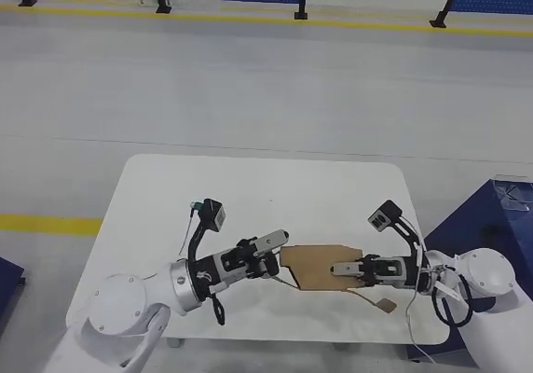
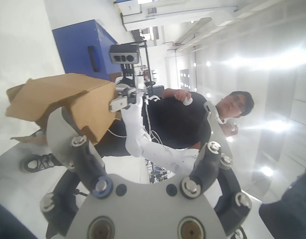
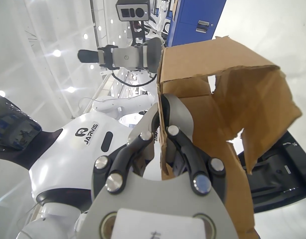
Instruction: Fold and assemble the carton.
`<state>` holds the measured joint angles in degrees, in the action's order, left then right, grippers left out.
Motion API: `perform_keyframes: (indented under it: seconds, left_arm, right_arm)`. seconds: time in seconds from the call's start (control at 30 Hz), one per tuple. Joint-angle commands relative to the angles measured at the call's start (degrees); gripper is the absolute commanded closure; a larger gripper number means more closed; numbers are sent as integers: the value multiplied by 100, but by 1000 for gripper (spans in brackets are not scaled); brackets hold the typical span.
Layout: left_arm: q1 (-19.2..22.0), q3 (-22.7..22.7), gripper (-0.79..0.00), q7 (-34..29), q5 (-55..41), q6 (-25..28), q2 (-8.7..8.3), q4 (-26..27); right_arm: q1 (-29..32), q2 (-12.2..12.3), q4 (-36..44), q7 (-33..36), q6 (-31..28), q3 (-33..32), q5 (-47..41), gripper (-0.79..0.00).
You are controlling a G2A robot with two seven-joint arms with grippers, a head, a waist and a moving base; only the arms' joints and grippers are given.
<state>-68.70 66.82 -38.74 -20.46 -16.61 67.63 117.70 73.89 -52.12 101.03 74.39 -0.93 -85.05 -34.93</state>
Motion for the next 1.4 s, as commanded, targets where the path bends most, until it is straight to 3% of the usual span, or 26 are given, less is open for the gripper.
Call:
perform_keyframes:
  seconds: [0.0, 0.8, 1.1, 1.37]
  left_arm:
    - [85, -117, -785, 63, 73, -122, 12, -48]
    - [249, -540, -785, 14, 31, 106, 60, 62]
    - [93, -126, -785, 414, 317, 327, 15, 201]
    - [93, -126, -785, 414, 317, 327, 15, 201]
  right_arm:
    - [-2, -2, -12, -45, -53, -43, -110, 0]
    - [46, 27, 6, -5, -27, 112, 123, 0]
    - [41, 23, 3, -54, -30, 111, 75, 0]
    - [41, 23, 3, -54, -30, 111, 75, 0]
